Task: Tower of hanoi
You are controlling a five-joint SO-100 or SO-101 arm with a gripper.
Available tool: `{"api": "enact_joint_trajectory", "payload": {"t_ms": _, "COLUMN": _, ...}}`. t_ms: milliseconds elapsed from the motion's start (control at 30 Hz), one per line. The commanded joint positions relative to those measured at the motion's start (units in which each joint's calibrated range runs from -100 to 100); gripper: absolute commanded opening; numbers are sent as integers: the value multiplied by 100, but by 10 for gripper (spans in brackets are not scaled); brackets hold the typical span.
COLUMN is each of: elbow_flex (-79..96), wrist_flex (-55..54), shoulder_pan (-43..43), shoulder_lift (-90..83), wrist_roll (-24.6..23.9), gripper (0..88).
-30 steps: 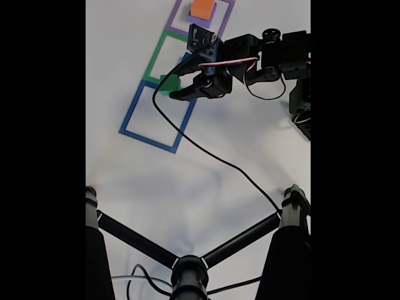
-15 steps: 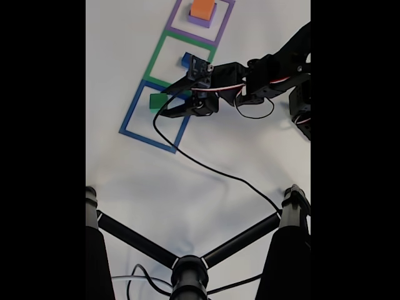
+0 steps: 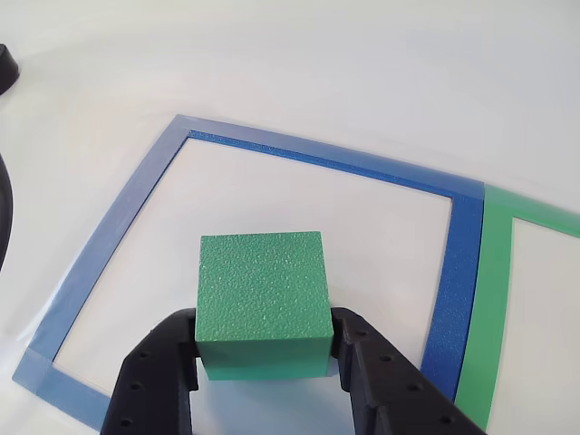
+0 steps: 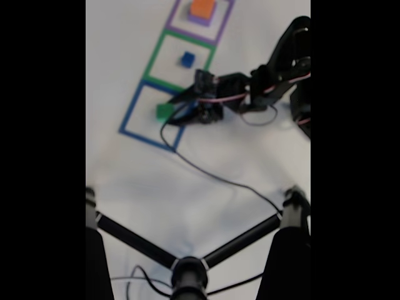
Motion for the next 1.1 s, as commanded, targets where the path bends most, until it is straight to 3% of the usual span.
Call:
{"api": "enact_joint_trajectory", "payload": {"t_ms": 0, "elbow_flex": -221, "wrist_flex": -187, "shoulder_pan": -50, "shoulder_lift": 36, "wrist_roll": 98, "gripper": 121}}
{"api": "enact_joint_trajectory", "payload": {"t_ms": 300, "elbow_flex": -193, "wrist_flex": -341, "shoulder_pan": -19, "shoulder_lift": 173, "wrist_roll": 98, "gripper": 217}}
{"api": "enact_joint_trajectory", "payload": {"t_ms": 533, "elbow_flex": -203, "wrist_flex": -300, "shoulder_pan": 126, "shoulder_lift": -12, "wrist_roll": 98, "gripper": 385}}
{"api": "enact_joint_trajectory", "payload": {"t_ms": 600, "elbow_flex": -203, "wrist_flex": -122, "shoulder_pan": 164, "shoulder_lift": -236, "wrist_roll": 98, "gripper": 391}}
{"api": "enact_joint_trajectory", "payload": {"t_ms": 800, "elbow_flex": -530, "wrist_flex": 1157, "shoulder_pan": 324, "shoulder_lift": -1334, "wrist_roll": 98, "gripper": 402}}
{"api": "enact_joint_trajectory", "payload": {"t_ms": 933, "elbow_flex": -1093, "wrist_flex": 2735, "shoulder_pan": 492, "shoulder_lift": -2239, "wrist_roll": 98, "gripper": 372}}
{"api": "enact_joint_trajectory", "payload": {"t_ms": 1067, "elbow_flex": -1902, "wrist_flex": 4588, "shoulder_pan": 652, "shoulder_lift": -2984, "wrist_roll": 98, "gripper": 235}}
